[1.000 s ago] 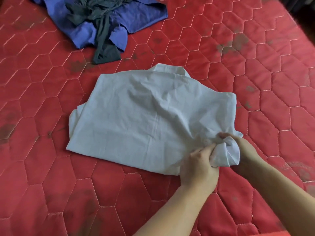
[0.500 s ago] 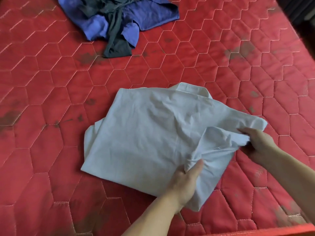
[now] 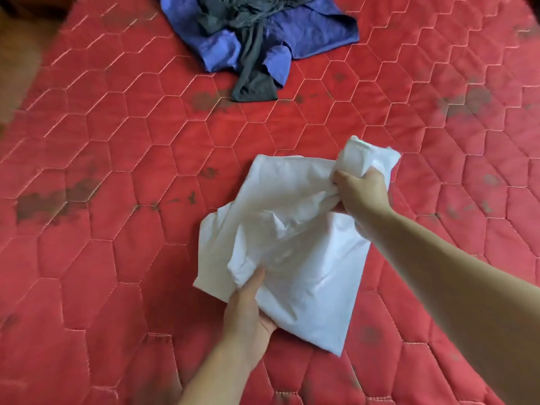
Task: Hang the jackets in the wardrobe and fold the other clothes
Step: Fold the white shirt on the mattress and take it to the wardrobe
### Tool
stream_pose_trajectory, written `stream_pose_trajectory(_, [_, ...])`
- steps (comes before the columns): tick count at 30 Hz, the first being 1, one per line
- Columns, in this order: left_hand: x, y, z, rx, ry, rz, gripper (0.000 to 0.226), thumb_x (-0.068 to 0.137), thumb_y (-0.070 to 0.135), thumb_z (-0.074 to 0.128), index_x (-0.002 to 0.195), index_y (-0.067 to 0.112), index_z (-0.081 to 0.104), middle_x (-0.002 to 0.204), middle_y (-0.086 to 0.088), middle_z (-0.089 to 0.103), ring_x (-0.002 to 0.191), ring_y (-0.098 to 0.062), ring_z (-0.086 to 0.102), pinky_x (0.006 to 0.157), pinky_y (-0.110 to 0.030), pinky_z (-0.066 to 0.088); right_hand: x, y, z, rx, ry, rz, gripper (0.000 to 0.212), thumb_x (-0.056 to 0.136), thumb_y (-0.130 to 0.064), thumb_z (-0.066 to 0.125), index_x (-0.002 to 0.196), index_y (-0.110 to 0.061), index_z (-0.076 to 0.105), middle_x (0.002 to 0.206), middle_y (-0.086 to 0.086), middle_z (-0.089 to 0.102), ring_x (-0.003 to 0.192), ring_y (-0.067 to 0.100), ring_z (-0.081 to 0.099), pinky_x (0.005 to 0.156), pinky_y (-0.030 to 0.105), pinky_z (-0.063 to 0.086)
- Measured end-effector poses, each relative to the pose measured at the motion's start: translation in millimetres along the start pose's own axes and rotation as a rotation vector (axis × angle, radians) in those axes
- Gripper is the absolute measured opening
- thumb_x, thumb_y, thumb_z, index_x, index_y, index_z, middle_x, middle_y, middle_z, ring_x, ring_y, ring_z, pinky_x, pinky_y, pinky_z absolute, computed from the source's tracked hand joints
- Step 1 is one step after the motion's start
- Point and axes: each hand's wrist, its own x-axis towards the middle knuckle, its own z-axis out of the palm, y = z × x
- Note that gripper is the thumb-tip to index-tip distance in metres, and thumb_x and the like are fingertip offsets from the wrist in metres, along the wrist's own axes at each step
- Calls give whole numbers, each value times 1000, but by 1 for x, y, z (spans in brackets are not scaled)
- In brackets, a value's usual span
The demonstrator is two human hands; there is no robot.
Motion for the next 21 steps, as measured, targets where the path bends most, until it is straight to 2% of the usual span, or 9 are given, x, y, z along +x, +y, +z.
stream_pose_trajectory(4, [8,36,-27,72,52,84,44,76,23,66,119,14,66,112,-9,72,106,-26,68,96,-51,50,4,4,44,-28,-72,37,12,85,-8,55,97,-10,53,89,11,61,70,23,66,52,35,60])
stream_pose_trajectory(5, [13,41,-33,109,99,100,41,79,20,68,119,14,66,112,-9,72,105,-26,68,93,-50,52,3,6,50,-32,-130,38,16,88,-14,58,102,-12,53,90,8,61,71,22,67,57,36,61])
stream_pose_trajectory(7, [23,48,-46,182,226,113,32,84,14,69,116,11,66,106,-9,74,100,-26,70,85,-46,56,2,16,56,-74,-267,78,39,91,-35,61,124,-18,48,100,4,61,77,21,70,65,37,61])
stream_pose_trajectory(9, [30,52,-57,257,288,95,27,84,12,71,110,9,67,100,-9,75,95,-26,71,75,-39,58,0,33,57,-195,-338,73,48,92,-44,59,132,-23,45,114,2,60,82,21,71,70,39,60])
stream_pose_trajectory(12, [35,62,-63,363,289,98,20,83,16,72,103,14,70,95,-7,76,91,-24,72,71,-36,59,-4,64,47,-487,-307,-137,38,89,-33,64,124,-26,53,116,1,61,81,21,70,71,41,59])
stream_pose_trajectory(14, [40,70,-66,481,299,164,13,80,21,76,92,16,73,90,-9,76,86,-25,72,73,-43,60,-9,79,32,-629,-278,-246,32,88,-26,66,119,-24,57,113,-1,60,77,14,67,62,32,54])
stream_pose_trajectory(15, [42,74,-68,576,312,210,16,75,26,78,85,16,74,86,-10,76,81,-26,72,74,-46,60,-13,88,23,-691,-265,-294,31,87,-23,66,117,-23,58,112,-1,59,77,10,64,63,29,50])
stream_pose_trajectory(18, [48,83,-73,854,321,300,33,65,39,74,74,7,70,69,-10,69,64,-25,64,60,-39,52,-27,111,0,-912,-270,-441,39,84,-24,68,122,-23,58,117,-3,55,95,13,60,79,31,47])
stream_pose_trajectory(21, [54,89,-79,973,287,276,40,69,40,69,73,0,66,63,-4,59,61,-19,55,58,-33,43,-40,125,-2,-1074,-294,-562,45,83,-39,62,125,-23,57,124,-1,53,114,23,52,95,41,44])
